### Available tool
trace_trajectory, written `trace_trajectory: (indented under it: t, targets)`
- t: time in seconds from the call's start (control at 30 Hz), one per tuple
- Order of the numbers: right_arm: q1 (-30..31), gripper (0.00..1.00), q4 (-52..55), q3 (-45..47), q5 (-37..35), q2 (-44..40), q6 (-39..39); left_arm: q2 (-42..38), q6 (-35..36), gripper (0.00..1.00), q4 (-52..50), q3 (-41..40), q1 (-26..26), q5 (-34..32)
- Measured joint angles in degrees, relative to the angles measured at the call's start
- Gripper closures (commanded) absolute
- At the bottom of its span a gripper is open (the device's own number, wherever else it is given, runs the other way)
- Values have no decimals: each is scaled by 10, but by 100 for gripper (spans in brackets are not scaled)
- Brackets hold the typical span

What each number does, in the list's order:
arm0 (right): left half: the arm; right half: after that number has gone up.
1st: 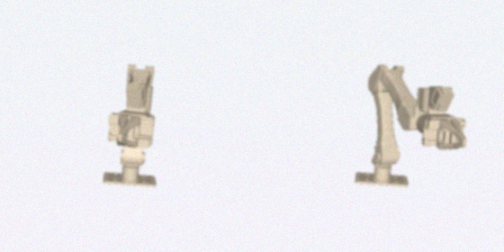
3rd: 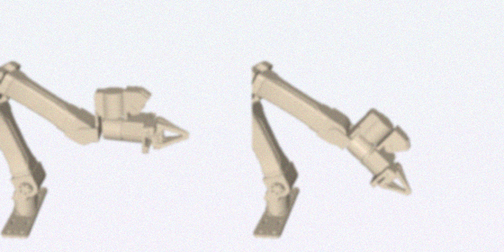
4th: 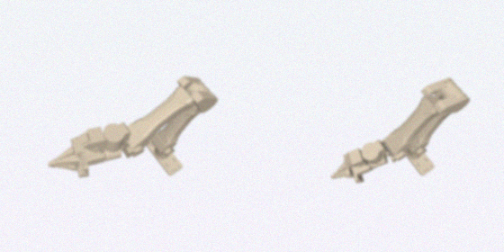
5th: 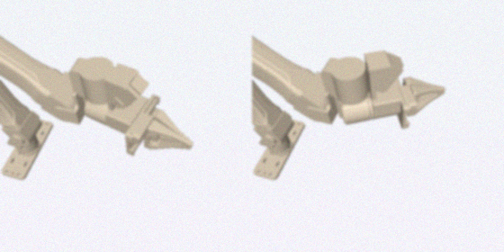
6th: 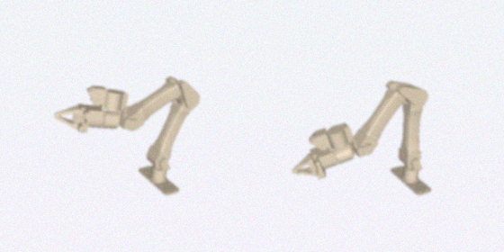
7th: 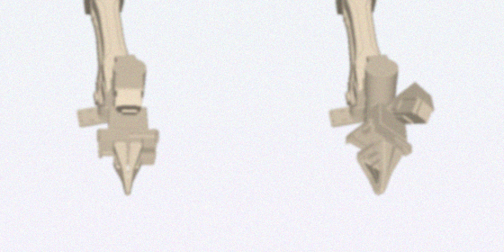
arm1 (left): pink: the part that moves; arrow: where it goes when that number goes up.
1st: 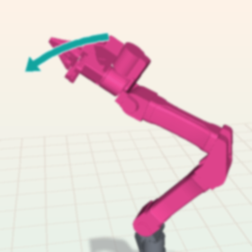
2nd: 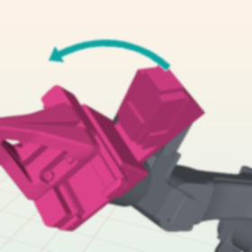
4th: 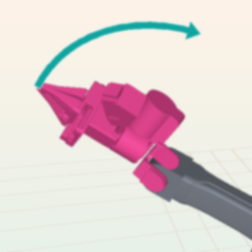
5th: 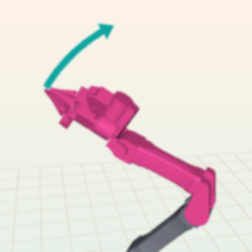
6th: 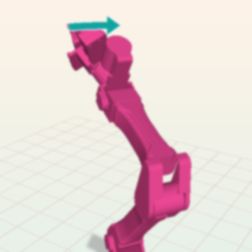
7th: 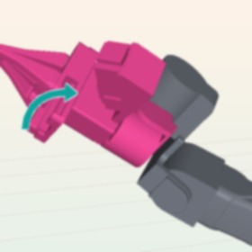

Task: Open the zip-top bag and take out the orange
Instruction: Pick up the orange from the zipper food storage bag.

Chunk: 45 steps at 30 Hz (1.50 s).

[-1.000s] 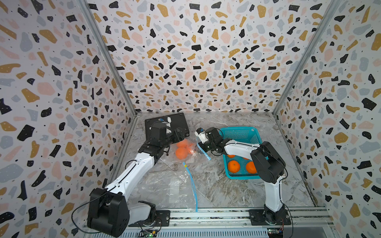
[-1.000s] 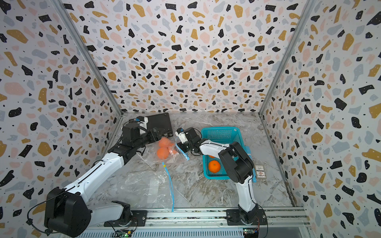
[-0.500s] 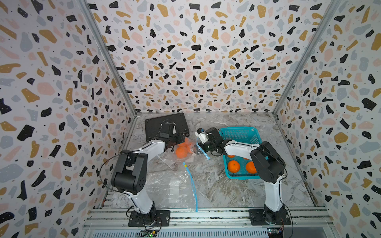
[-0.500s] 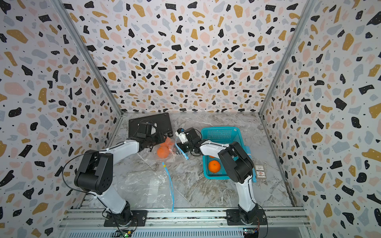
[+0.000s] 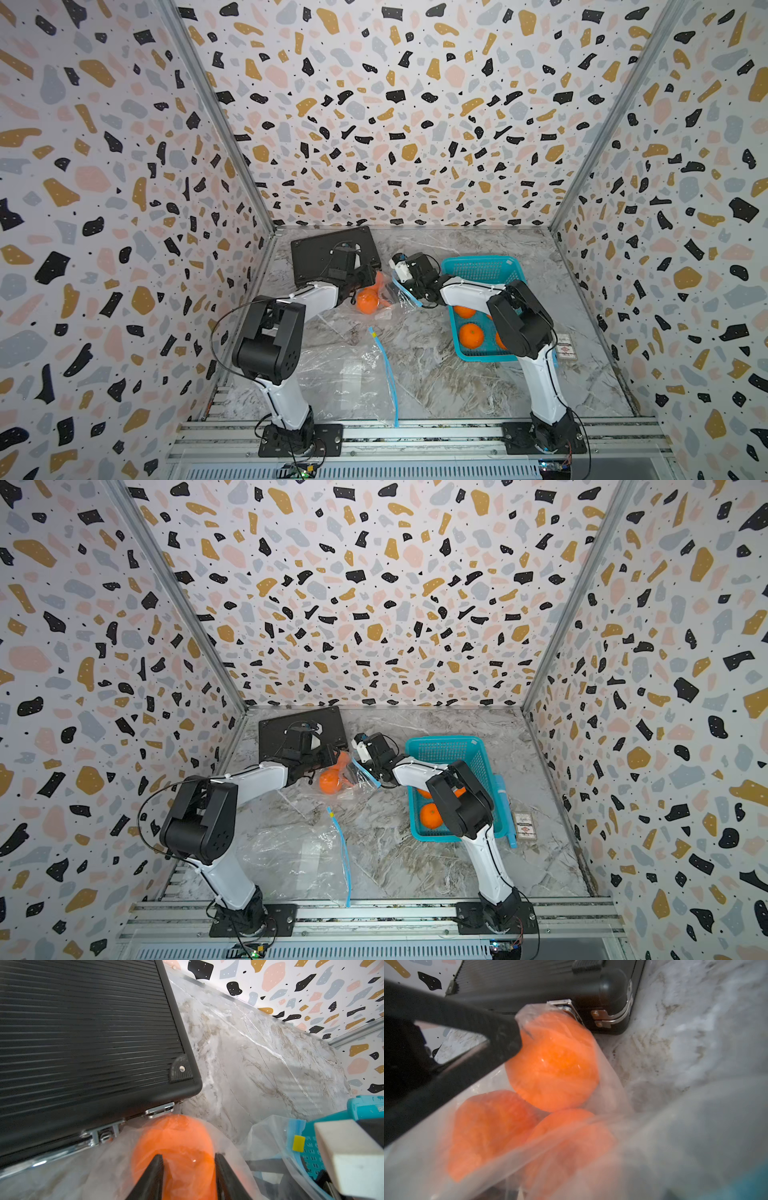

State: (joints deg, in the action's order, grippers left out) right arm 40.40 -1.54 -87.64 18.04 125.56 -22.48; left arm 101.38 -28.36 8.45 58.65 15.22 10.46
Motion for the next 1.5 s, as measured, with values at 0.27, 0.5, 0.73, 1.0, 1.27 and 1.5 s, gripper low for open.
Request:
trace_trajectory:
  t: [0.27, 0.5, 0.73, 1.0, 1.27, 1.5]
  targets:
    - [9, 34, 60, 24, -100, -47, 37, -11, -22, 68, 19, -34, 12, -44]
    - [8, 29, 119, 23, -91, -68, 72, -8, -35, 71, 31, -37, 18, -52]
    - [1, 25, 146, -27, -47, -30, 84, -8, -47, 72, 54, -49, 18, -48]
    - [-2, 34, 192, -92, -50, 7, 84, -13, -53, 79, 66, -61, 15, -42]
    - [9, 35, 199, -31, -102, -52, 86, -12, -57, 93, 48, -59, 23, -50]
    - [8, 36, 209, -9, -65, -83, 86, 7, -59, 100, 29, -57, 22, -52]
